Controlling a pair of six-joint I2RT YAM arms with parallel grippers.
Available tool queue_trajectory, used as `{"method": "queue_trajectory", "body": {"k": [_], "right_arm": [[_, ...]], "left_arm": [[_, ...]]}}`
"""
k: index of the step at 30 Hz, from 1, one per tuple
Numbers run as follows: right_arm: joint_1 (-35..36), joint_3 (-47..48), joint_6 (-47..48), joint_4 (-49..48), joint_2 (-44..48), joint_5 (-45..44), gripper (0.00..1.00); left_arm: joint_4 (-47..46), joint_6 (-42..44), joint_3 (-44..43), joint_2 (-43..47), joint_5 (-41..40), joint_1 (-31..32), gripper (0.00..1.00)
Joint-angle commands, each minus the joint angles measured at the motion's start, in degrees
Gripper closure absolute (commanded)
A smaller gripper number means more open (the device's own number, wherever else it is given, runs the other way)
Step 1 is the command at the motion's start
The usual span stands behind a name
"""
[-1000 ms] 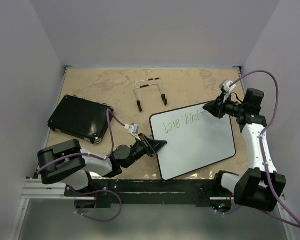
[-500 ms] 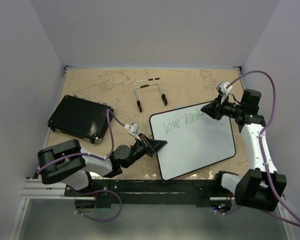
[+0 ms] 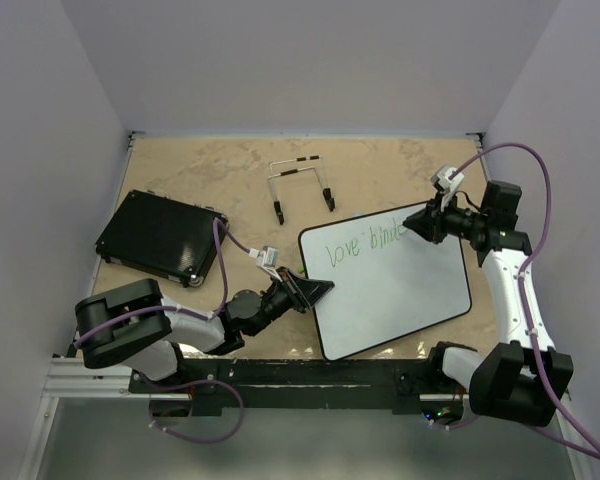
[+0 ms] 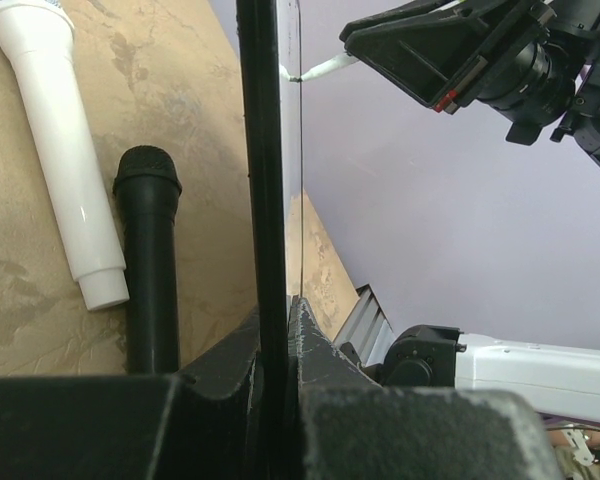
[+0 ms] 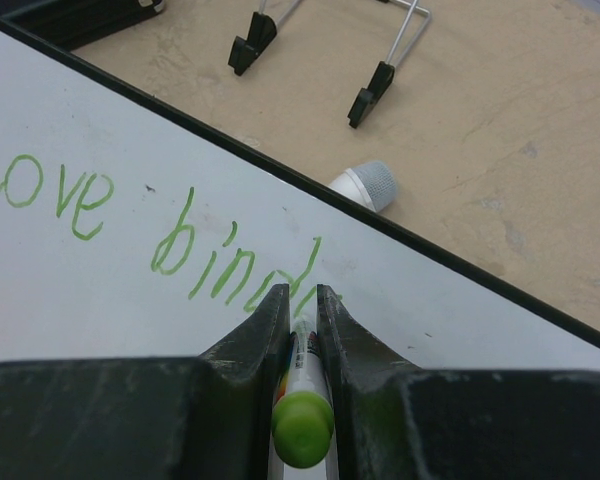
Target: Write a sentence on the whiteboard
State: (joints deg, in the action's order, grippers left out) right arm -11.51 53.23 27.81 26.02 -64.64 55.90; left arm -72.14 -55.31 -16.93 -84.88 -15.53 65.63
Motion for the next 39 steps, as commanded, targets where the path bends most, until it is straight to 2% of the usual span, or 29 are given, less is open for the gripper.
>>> {"method": "queue_trajectory", "body": {"k": [1,10,18,26,39], "right_arm": [[0.35,0.56,1.71,1.66,0.48,-2.72,1.00],[0.26,0.47,4.35,4.65,1.10,-3.78,1.00],[0.43,1.70,6.90,7.99,0.31,1.40,1.00],[0.52,4.07,4.09,6.59,0.57,4.65,1.00],[-2.72,7.24,5.58,8.61,3.82,0.61,1.00]], "left_arm": [[-3.89,6.18,-1.44,0.16,-0.20,-0.32,1.00],[-4.50,6.00,-1.44,-0.20,0.06,-0.32,1.00],[-5.03,6.00,-1.44,-0.55,0.24,-0.32,1.00],[-4.85,6.00,-1.35,-0.46,0.33,-0.32,1.00],[-4.85,6.09,-0.65,0.33,0.15,-0.76,1.00]]}}
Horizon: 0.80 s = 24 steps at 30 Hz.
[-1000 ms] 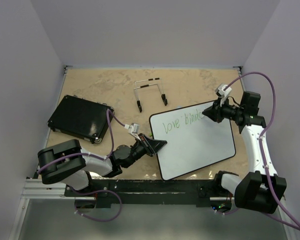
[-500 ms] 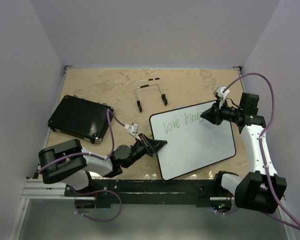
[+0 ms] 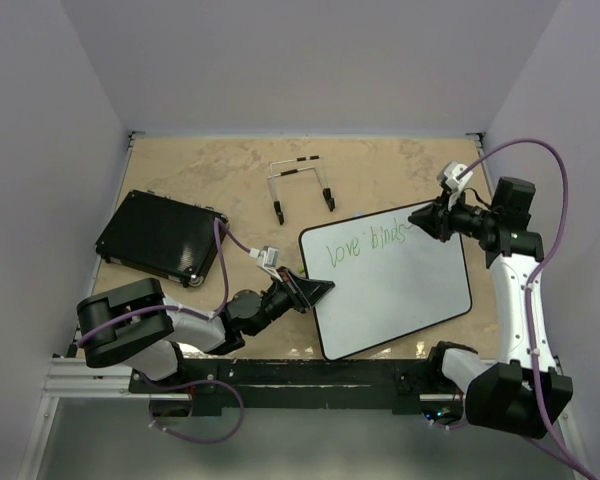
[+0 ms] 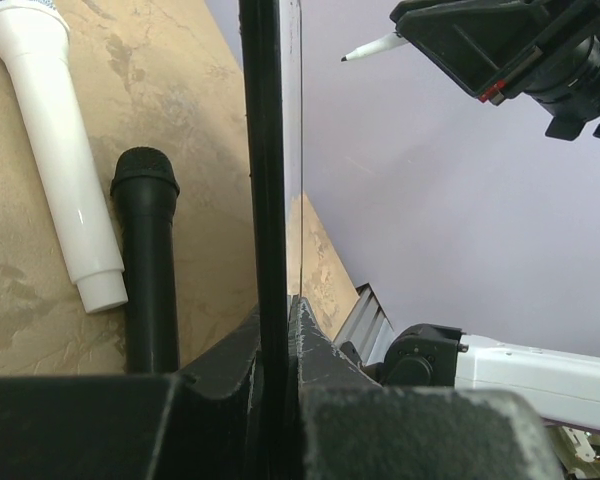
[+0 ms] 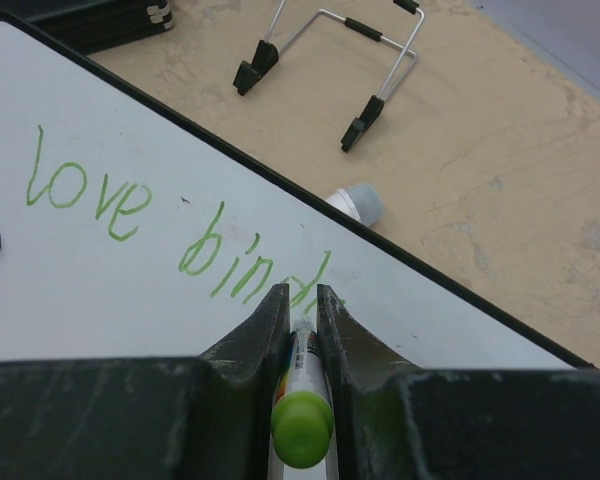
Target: Write a sentence on the whiteboard
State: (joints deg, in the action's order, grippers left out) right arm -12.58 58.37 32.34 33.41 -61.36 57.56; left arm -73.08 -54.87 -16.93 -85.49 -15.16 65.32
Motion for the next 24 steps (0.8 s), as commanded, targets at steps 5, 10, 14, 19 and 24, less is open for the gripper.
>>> {"method": "queue_trajectory", "body": {"k": [5,10,14,19,24], "right_arm": [[-3.41,2.19,2.20,1.49,0.19,-0.17,1.00],[-4.21,1.75,2.99,0.43,-0.60,0.88,1.00],[-6.31,1.57,3.87,0.43,-2.18,3.95,1.00],[-9.48,2.63,6.94,2.97,-4.55,6.25,1.00],[-10.01,2.28,8.18,3.07,-5.70,6.86,1.00]], "left_arm": [[-4.61,5.39,-0.12,0.59,-0.14,-0.46,1.00],[-5.14,5.39,-0.03,0.50,-0.05,-0.46,1.00],[-4.97,5.39,-0.12,0.59,0.13,-0.54,1.00],[-4.97,5.39,-0.03,0.68,0.39,-0.81,1.00],[-5.41,5.30,-0.21,0.15,0.74,-0.98,1.00]]}}
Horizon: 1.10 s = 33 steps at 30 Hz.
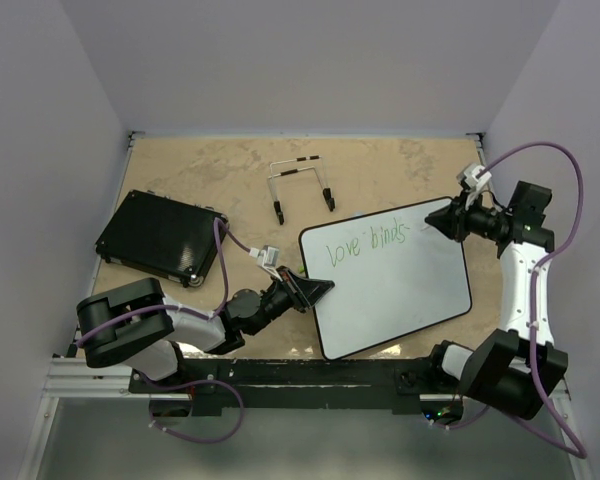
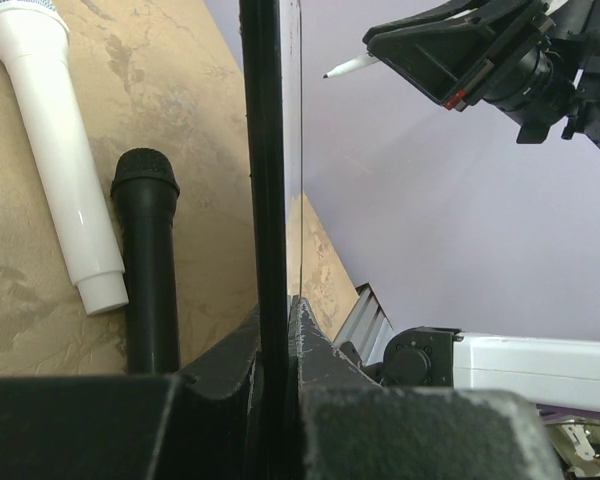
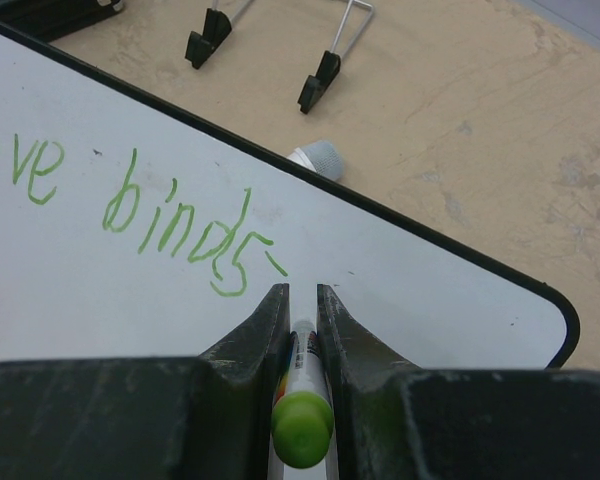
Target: Write a sentence on the whiteboard
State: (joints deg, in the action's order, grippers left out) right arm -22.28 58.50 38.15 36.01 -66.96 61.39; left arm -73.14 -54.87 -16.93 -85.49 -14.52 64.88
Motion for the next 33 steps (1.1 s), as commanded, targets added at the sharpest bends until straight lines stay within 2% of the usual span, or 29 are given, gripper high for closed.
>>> {"method": "queue_trajectory", "body": {"k": [1,18,33], "right_arm": [[-0.22,2.06,2.02,0.12,-0.45,3.04,1.00],[1.98,-0.93,-10.46,-14.38,-1.33,1.90,1.00],[3.65,-1.81,-9.85,-13.16,-3.00,-1.53,1.00]], "left_arm": [[-5.43,5.21,-0.30,0.06,0.20,-0.63,1.00],[-5.96,4.95,-0.47,-0.73,0.64,-0.63,1.00],[-6.31,4.86,-0.39,-0.90,0.64,-0.63,1.00]]}}
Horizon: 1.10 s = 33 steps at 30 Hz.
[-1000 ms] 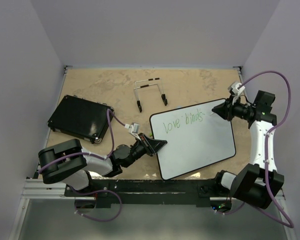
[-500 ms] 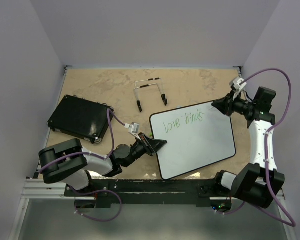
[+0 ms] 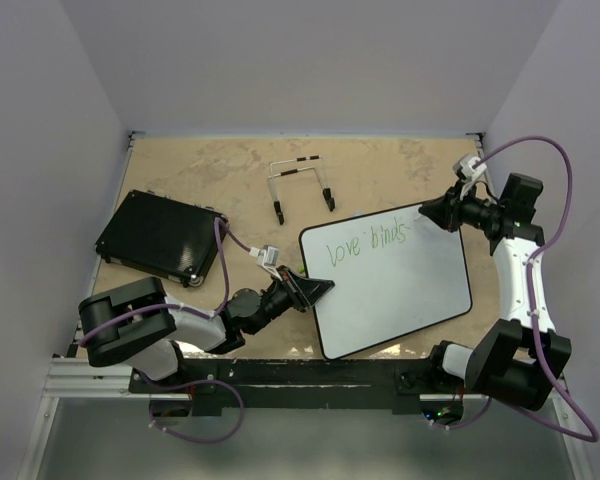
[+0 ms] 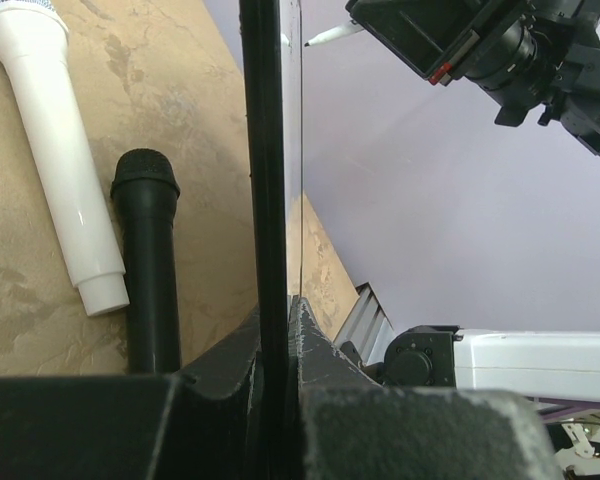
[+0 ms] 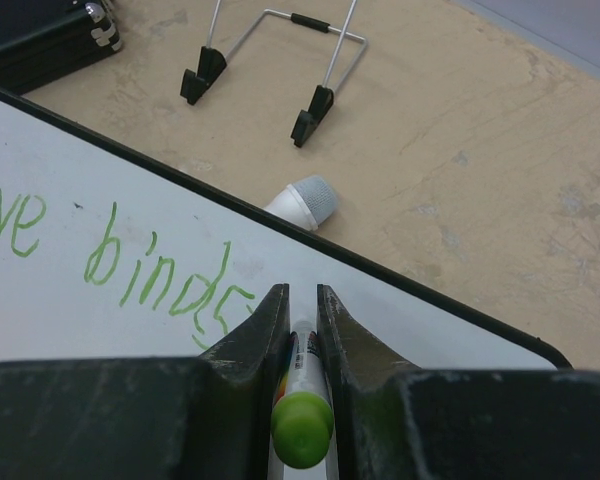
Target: Write a sentence on the whiteboard
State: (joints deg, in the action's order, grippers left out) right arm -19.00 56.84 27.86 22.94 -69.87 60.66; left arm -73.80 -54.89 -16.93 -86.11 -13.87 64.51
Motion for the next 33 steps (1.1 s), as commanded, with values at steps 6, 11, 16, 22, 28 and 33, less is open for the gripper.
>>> {"method": "queue_trajectory", "body": {"k": [6,11,16,22,28,33], "right_arm": [[0.46,0.03,2.29,1.84,-0.97,-1.16,1.00],[0.72,0.29,3.69,3.68,-1.41,-1.25,1.00],[0.72,0.47,7.20,7.11,-1.50,-1.07,1.00],[0.72,0.64,10.81,11.60,-0.45,-1.95,1.00],[0.72,0.64,11.26,12.83,-0.36,-4.32,1.00],[0.55,-0.06,7.31,8.36,1.40,-6.70,1.00]], "left_arm": [[-5.92,4.88,-0.47,-0.64,0.07,-0.26,1.00],[-5.92,4.88,-0.39,-0.55,0.16,-0.26,1.00],[-5.83,4.88,-0.47,-0.38,0.07,-0.26,1.00],[-5.65,4.97,-0.56,-0.38,0.07,-0.26,1.00],[-5.21,5.15,-0.82,-0.20,0.25,-0.26,1.00],[-4.95,5.24,-0.91,-0.12,0.33,-0.26,1.00]]}}
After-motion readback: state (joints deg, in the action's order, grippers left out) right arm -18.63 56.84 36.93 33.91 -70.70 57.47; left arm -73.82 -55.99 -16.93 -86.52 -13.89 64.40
